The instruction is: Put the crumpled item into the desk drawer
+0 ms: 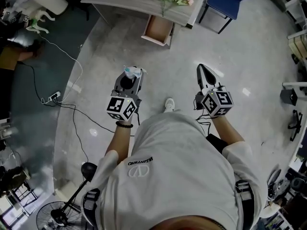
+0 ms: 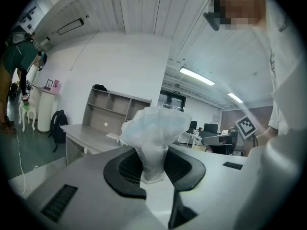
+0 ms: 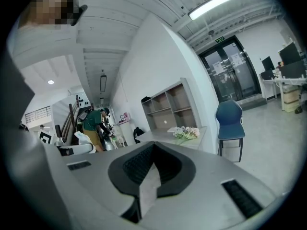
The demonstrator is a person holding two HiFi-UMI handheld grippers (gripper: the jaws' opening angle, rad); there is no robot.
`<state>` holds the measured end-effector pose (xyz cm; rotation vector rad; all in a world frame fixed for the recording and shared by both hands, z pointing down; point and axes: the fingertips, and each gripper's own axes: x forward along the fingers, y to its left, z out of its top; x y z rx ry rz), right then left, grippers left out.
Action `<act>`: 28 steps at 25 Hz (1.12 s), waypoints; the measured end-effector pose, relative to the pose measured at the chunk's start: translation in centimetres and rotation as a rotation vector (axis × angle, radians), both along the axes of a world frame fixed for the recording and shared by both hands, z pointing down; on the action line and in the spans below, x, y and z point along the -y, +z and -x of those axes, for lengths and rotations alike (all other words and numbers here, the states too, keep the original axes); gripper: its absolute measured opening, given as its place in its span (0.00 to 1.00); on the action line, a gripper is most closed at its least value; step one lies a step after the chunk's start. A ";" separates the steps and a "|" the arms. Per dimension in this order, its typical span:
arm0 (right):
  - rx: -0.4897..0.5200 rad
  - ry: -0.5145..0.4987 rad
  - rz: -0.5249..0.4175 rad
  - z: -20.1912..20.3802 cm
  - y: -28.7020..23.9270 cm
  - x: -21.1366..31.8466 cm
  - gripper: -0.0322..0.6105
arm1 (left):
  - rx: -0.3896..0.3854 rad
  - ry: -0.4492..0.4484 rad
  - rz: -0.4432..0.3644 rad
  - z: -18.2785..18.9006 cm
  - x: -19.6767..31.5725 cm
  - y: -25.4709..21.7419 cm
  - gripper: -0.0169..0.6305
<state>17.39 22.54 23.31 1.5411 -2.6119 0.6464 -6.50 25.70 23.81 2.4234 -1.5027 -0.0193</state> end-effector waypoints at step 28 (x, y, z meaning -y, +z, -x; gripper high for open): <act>-0.020 -0.014 0.049 0.5 3.3 11.5 0.05 | -0.004 0.023 0.014 -0.6 12.8 1.1 0.18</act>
